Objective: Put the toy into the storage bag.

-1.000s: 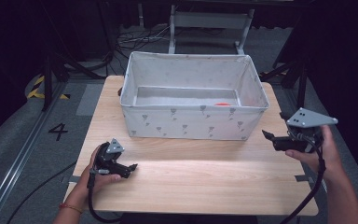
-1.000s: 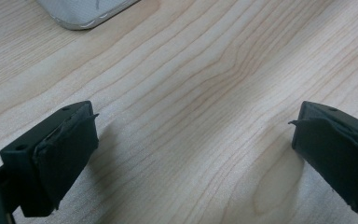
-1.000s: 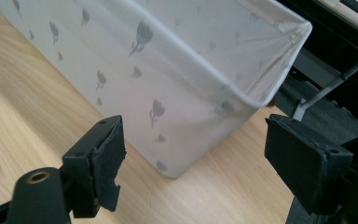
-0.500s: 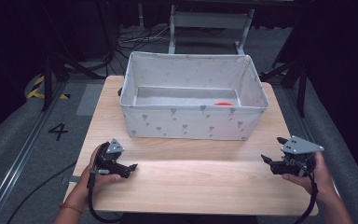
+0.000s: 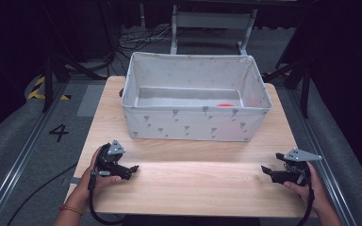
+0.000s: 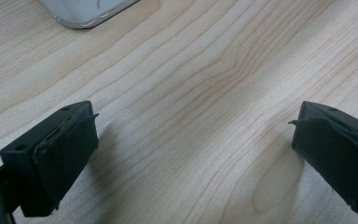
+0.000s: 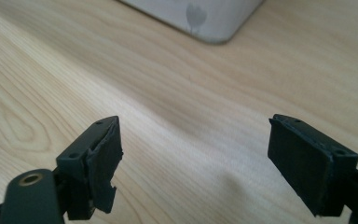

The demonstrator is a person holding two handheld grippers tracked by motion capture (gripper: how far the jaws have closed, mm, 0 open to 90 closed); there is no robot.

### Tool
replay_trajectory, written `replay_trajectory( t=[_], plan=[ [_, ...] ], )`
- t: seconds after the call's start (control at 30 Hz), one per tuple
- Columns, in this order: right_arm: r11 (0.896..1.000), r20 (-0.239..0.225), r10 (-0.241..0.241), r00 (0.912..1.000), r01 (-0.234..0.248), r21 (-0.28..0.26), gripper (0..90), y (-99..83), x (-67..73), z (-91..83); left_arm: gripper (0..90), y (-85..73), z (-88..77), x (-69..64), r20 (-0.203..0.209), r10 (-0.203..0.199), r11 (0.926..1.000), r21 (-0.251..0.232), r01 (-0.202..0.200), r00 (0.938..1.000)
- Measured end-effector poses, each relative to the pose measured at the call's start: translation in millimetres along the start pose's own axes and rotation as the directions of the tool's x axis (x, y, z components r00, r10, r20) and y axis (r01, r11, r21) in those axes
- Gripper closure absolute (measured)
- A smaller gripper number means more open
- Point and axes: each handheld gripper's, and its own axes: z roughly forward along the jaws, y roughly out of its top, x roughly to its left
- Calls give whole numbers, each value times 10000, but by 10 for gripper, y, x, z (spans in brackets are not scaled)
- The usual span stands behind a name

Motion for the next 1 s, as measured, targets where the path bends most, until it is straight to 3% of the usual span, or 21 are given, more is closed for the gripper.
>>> replay_trajectory(
  t=[0.07,0.1,0.17,1.0],
  plan=[
    [9997,123,238,9996,-238,48,190,-48,-32,30,6,-4,-6,-1,-44,-11,10000,15,11,10000],
    [9969,104,780,9969,-779,-128,194,-90,-59,67,5,-11,-11,-4,-137,-79,10000,2,79,9999],
    [9963,221,844,9962,-848,150,172,-125,-60,123,5,-12,-12,-5,-156,-90,10000,-8,90,9998],
    [9961,212,827,9964,-833,294,141,-137,-67,147,1,8,10,-15,-186,-250,9997,-23,250,9995]
  ],
)
